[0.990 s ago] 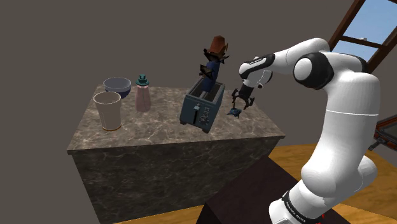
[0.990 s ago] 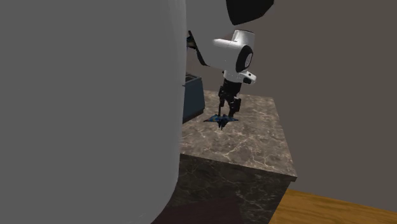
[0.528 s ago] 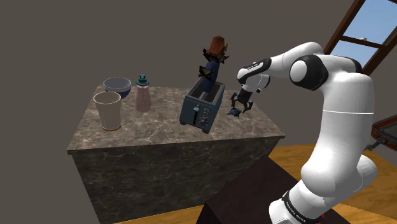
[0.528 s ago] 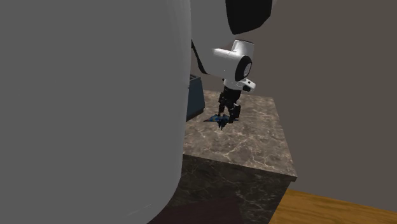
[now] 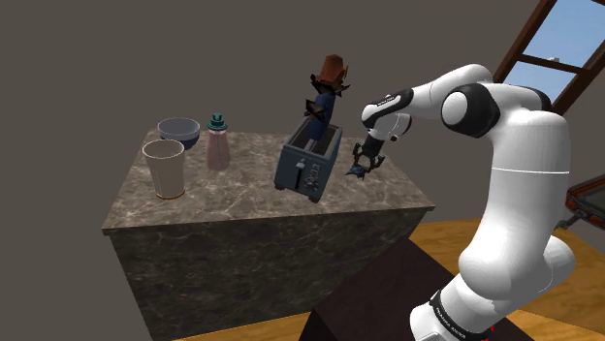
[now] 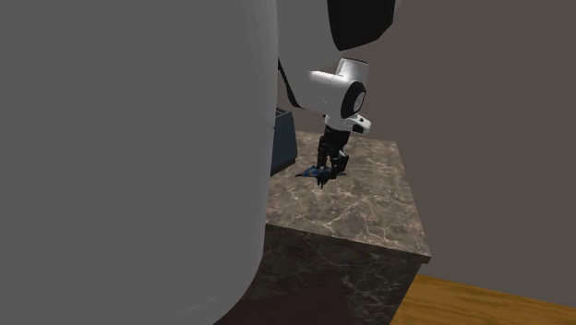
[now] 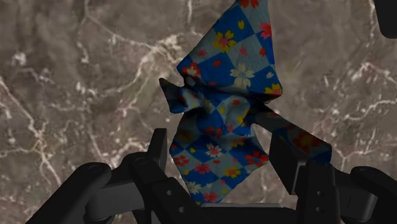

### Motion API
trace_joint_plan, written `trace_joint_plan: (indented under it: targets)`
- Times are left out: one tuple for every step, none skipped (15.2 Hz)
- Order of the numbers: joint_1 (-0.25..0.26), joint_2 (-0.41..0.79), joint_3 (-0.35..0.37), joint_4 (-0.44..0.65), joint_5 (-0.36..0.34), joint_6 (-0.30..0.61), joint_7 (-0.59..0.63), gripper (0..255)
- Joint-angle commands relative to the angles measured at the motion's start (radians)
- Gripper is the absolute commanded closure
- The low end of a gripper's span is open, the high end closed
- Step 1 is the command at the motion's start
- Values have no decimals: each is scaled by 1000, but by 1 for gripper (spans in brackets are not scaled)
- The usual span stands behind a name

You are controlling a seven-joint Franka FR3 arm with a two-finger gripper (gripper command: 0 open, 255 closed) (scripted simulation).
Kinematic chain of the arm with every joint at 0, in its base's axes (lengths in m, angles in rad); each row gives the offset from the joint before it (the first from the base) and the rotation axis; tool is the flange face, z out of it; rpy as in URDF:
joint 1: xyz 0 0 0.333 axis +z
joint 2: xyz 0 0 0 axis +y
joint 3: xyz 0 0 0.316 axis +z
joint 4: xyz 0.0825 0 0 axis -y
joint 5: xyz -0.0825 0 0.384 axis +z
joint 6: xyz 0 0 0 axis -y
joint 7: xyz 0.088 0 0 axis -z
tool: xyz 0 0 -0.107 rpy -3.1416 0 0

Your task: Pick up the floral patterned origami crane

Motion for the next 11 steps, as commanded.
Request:
trace_joint_plan:
  targets:
    - [1, 1, 1, -1, 0, 0, 0, 255]
    - [0, 1, 1, 0, 0, -1, 0, 255]
    - [1, -7, -1, 2, -3, -11, 3, 255]
    - [2, -15, -3, 4, -5, -20, 5, 255]
    - [3, -23, -4, 6, -8, -30, 8, 255]
    - [4, -30, -5, 9, -11, -40, 10, 255]
    - [5, -38, -7, 12, -13, -50, 12, 255]
    - [5, -45, -8, 15, -16, -60, 15, 255]
    - [6, -52, -9, 18, -18, -70, 17, 255]
    - [7, -59, -11, 21, -21, -81, 20, 255]
    - [7, -66, -12, 25, -23, -91, 22, 255]
